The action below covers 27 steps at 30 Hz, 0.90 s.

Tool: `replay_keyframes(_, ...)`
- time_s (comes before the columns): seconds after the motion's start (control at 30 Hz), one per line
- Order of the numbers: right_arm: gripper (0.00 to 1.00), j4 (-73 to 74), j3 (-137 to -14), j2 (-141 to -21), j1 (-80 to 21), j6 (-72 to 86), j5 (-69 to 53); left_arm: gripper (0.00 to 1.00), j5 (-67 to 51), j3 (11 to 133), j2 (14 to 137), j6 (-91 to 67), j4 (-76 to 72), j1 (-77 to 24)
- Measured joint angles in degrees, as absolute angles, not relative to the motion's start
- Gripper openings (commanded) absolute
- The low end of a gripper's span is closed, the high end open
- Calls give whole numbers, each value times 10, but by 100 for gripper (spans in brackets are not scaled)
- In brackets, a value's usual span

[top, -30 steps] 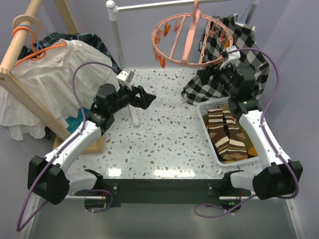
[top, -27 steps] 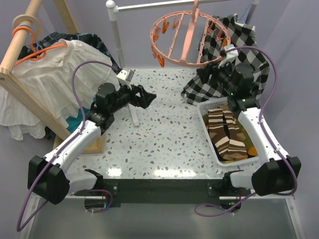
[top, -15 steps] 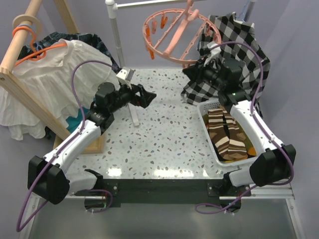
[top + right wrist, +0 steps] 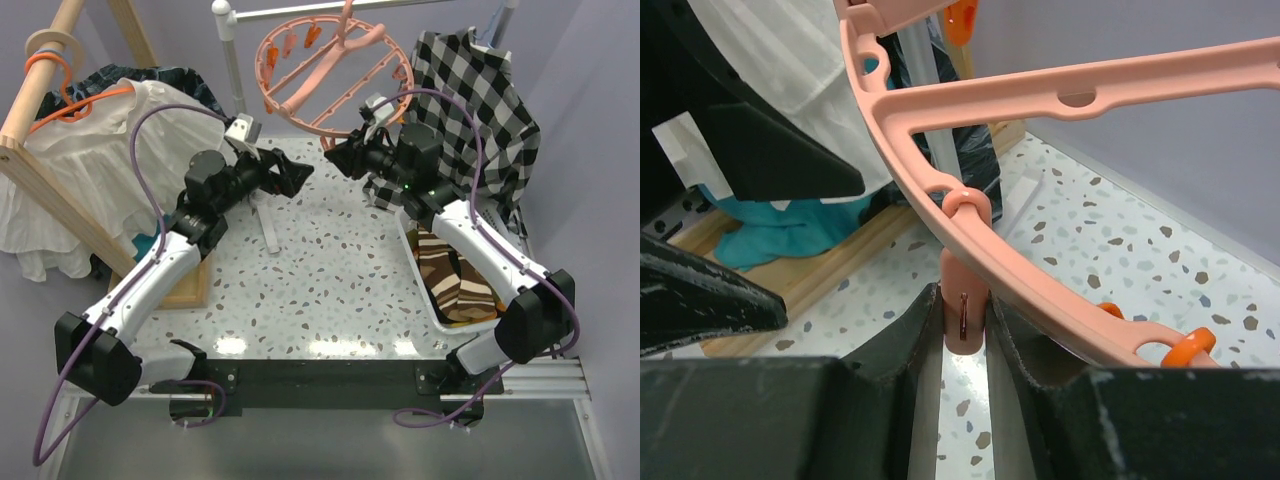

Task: Clip the socks to the hanger
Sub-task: Open the clamp at the hanger.

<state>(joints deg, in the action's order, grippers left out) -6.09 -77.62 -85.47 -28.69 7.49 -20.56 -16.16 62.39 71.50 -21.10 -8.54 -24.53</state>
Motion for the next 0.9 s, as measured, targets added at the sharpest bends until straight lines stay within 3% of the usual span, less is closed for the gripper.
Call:
replay_keyframes(0.6, 17, -72, -776, -861, -296, 45, -198, 94, -165, 714, 815, -374, -139, -257)
replay_keyframes(0.9, 17, -74, -776, -863, -303, 34, -191, 76, -130, 757, 839, -378, -123, -279)
